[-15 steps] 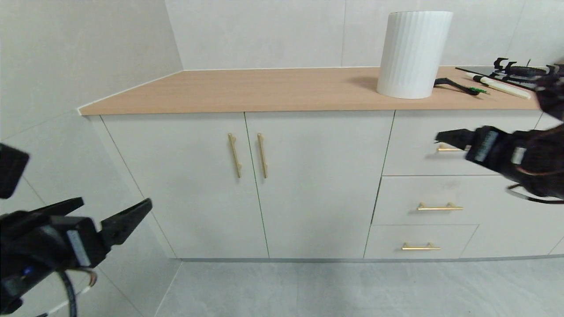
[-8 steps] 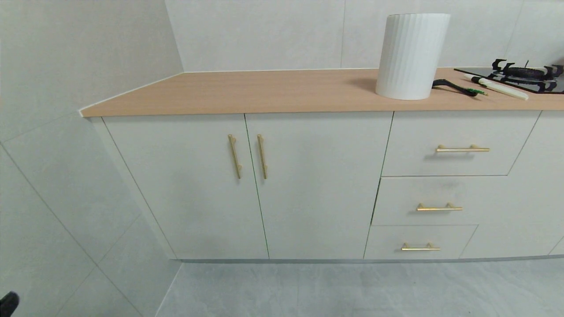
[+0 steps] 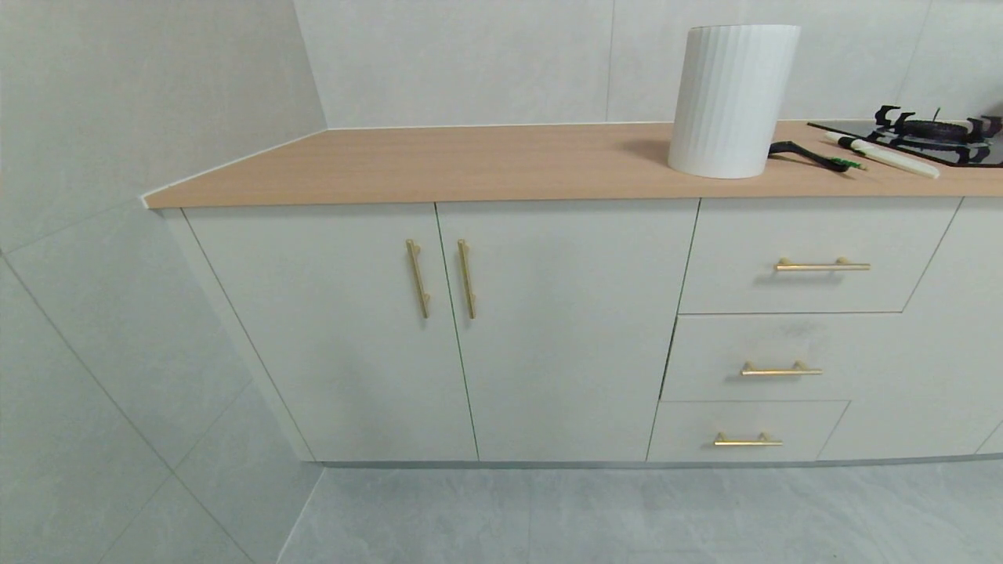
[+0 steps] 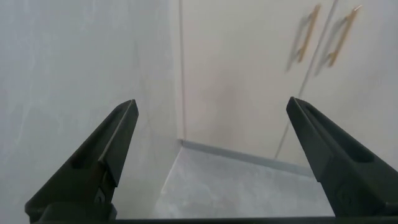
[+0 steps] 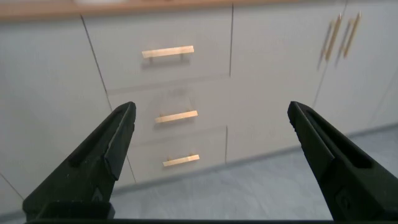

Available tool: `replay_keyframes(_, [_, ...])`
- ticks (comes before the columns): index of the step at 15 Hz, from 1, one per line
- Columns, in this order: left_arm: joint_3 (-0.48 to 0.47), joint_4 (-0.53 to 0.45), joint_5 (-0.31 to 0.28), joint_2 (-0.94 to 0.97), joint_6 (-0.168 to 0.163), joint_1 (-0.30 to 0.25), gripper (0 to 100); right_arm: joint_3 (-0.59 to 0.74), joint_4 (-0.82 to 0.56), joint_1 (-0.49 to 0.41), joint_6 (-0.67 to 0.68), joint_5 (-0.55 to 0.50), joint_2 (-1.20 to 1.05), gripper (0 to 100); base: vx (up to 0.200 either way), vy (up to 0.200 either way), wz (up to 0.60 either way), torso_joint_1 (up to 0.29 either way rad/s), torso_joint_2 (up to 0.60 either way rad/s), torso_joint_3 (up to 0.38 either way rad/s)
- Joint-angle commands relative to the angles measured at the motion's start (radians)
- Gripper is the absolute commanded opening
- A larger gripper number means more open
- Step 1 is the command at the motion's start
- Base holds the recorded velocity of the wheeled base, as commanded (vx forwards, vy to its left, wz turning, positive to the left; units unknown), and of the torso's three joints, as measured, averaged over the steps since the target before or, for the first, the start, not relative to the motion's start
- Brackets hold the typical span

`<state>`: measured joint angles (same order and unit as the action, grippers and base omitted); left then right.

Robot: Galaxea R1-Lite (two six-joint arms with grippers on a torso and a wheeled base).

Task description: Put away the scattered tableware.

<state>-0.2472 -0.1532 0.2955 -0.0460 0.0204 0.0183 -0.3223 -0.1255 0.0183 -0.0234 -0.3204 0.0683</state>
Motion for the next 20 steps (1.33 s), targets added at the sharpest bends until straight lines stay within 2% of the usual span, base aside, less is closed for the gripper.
replay_keyframes(1, [0.098, 0.040, -0.003, 0.046, -0.002, -0.021, 100, 0.111, 0.018, -0.018, -0.004, 0.015, -0.068, 100, 0.000, 0.000, 0.00, 0.000, 0.00, 0.000])
replay_keyframes(4, [0.229, 0.158, -0.055, 0.046, -0.056, -0.021, 100, 0.233, 0.101, -0.018, -0.003, 0.078, -0.068, 100, 0.000, 0.000, 0.00, 0.000, 0.00, 0.000])
replay_keyframes(5, [0.246, 0.199, -0.116, 0.046, -0.060, -0.021, 100, 0.293, 0.152, -0.018, -0.006, 0.084, -0.068, 100, 0.000, 0.000, 0.00, 0.000, 0.00, 0.000])
replay_keyframes(6, [0.247, 0.198, -0.190, 0.046, -0.059, -0.021, 100, 0.322, 0.187, -0.018, -0.006, 0.112, -0.068, 100, 0.000, 0.000, 0.00, 0.000, 0.00, 0.000])
replay_keyframes(8, [0.246, 0.156, -0.280, 0.046, -0.065, -0.021, 100, 0.321, 0.176, -0.018, 0.000, 0.182, -0.068, 100, 0.000, 0.000, 0.00, 0.000, 0.00, 0.000])
replay_keyframes(9, [0.246, 0.158, -0.315, 0.046, -0.066, -0.021, 100, 0.322, 0.172, -0.018, 0.016, 0.251, -0.068, 100, 0.000, 0.000, 0.00, 0.000, 0.00, 0.000])
replay_keyframes(10, [0.246, 0.158, -0.322, 0.046, -0.066, -0.021, 100, 0.321, 0.115, -0.018, 0.011, 0.293, -0.068, 100, 0.000, 0.000, 0.00, 0.000, 0.00, 0.000])
replay_keyframes(12, [0.244, 0.159, -0.322, 0.046, -0.062, -0.021, 100, 0.321, 0.129, -0.018, -0.012, 0.291, -0.068, 100, 0.000, 0.000, 0.00, 0.000, 0.00, 0.000])
replay_keyframes(20, [0.244, 0.159, -0.322, 0.046, -0.060, -0.021, 100, 0.322, 0.129, -0.018, 0.031, 0.297, -0.068, 100, 0.000, 0.000, 0.00, 0.000, 0.00, 0.000])
